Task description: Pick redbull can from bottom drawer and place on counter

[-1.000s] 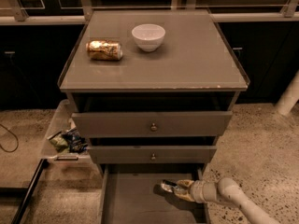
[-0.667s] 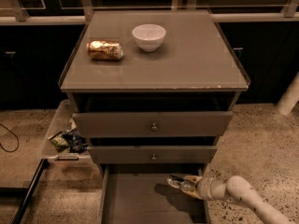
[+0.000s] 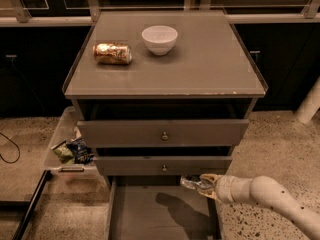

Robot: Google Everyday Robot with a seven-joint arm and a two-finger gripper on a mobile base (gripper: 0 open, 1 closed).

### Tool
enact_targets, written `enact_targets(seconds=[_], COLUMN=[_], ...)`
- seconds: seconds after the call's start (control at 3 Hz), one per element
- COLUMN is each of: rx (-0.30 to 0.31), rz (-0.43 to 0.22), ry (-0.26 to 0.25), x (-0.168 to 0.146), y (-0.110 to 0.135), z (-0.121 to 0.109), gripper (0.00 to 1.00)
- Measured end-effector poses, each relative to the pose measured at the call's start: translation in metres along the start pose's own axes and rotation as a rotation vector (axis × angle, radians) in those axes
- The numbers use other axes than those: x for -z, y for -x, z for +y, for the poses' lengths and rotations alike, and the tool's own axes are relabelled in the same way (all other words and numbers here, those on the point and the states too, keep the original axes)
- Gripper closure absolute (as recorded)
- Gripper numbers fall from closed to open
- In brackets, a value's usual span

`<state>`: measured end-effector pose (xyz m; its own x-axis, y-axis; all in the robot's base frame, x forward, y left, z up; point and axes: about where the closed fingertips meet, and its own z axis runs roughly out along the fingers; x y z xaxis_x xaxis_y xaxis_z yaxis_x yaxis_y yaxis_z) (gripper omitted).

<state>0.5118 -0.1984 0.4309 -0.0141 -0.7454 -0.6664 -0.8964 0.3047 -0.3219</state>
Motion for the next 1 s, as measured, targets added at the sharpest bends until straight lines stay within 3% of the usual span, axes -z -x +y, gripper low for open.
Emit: enact_targets(seconds=[0.67,1.0], rx=[0.017,0.099], rz=[-0.014,-0.062], ry=[-0.016,-0.051], x=[0.008,0.049], y=[0.009,0.047], z=[-0.002,-0.019], gripper=[1.00,1.00])
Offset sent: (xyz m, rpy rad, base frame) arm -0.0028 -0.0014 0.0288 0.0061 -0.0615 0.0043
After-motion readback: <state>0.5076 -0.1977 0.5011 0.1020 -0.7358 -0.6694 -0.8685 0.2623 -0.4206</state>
